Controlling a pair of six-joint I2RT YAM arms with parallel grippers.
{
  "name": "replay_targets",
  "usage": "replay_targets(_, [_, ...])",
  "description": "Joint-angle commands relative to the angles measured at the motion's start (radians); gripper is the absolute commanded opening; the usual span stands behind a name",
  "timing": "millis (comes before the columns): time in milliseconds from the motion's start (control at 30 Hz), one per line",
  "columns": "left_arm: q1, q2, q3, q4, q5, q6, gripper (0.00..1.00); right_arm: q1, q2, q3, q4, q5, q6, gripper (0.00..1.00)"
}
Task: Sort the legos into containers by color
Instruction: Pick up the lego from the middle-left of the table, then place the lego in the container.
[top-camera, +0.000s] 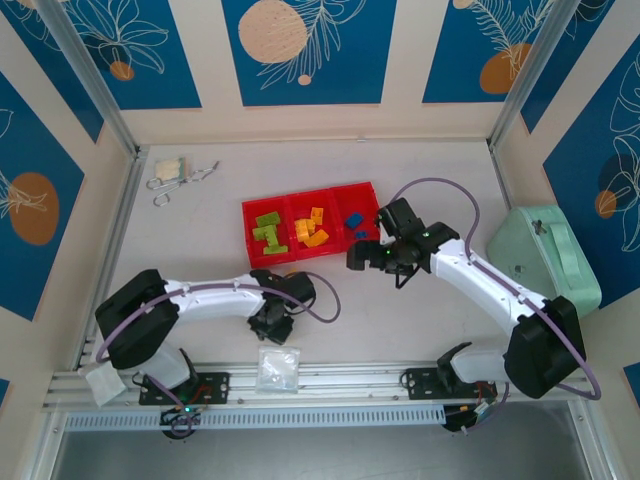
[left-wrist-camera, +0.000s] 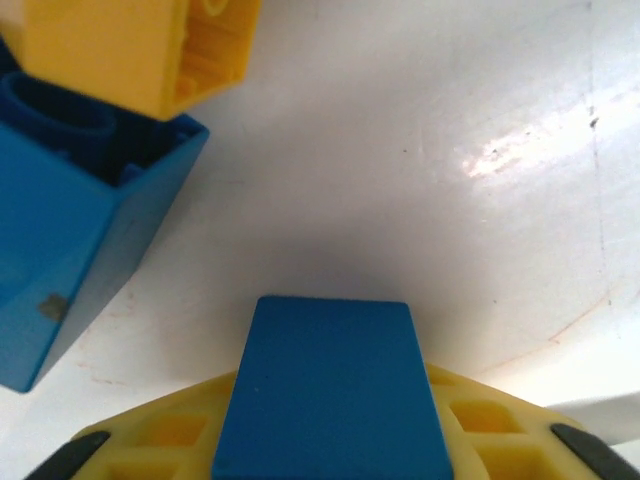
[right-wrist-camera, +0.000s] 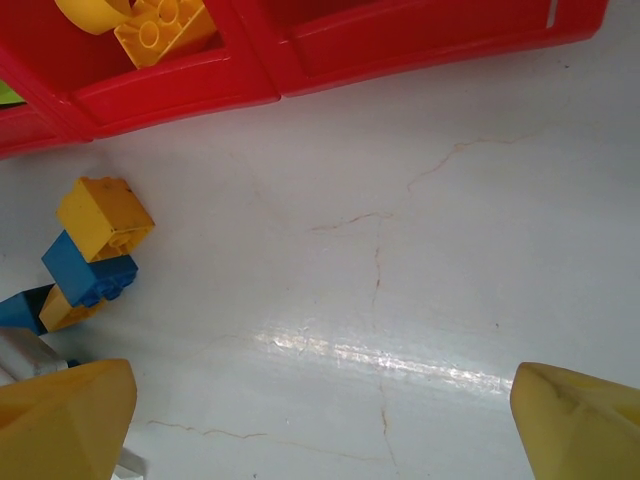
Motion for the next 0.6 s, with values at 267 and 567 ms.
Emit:
replay_targets(267, [-0.005,0.06,0.25,-0.004,-0.021,0.031,0.06,-0.061,-0.187,-0.003,-0.107,0.082,-0.026,0.97])
replay_targets(567, [0.085,0.297,0.841,0.039,-0.128,0.13,0.13,-0.199,-0.458,-0.074,-0.134,0.078,-0.016,0.97])
